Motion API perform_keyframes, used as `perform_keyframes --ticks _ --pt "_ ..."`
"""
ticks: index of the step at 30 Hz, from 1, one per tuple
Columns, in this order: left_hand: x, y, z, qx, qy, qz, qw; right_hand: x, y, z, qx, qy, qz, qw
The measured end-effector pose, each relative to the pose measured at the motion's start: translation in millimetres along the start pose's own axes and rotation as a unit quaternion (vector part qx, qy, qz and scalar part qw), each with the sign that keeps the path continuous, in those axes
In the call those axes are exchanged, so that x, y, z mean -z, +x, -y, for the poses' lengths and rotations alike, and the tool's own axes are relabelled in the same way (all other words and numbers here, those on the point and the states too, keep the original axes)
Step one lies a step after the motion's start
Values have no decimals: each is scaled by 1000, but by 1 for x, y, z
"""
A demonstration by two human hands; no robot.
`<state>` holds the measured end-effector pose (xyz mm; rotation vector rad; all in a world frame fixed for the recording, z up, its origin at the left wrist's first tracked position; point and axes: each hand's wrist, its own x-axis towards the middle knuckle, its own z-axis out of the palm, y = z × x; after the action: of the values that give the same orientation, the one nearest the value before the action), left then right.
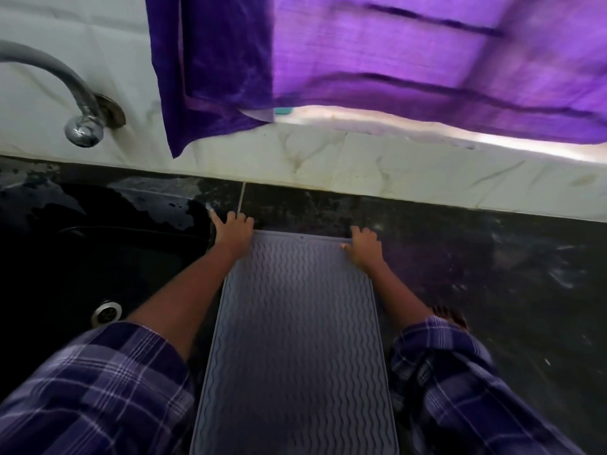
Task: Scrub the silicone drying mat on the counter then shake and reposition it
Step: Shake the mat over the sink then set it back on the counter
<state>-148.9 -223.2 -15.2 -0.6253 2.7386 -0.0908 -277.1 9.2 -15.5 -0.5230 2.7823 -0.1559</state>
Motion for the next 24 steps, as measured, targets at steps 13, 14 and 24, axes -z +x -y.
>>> perform_keyframes --ticks 13,14,24 --pt "50 -80 16 15 -121 -97 988 48 -90 27 106 -1 -206 973" --pt "58 -97 24 19 -136 -117 984 59 -107 37 123 7 -223 967" --pt "187 -276 155 77 -210 -296 928 213 -261 174 259 107 -348 895"
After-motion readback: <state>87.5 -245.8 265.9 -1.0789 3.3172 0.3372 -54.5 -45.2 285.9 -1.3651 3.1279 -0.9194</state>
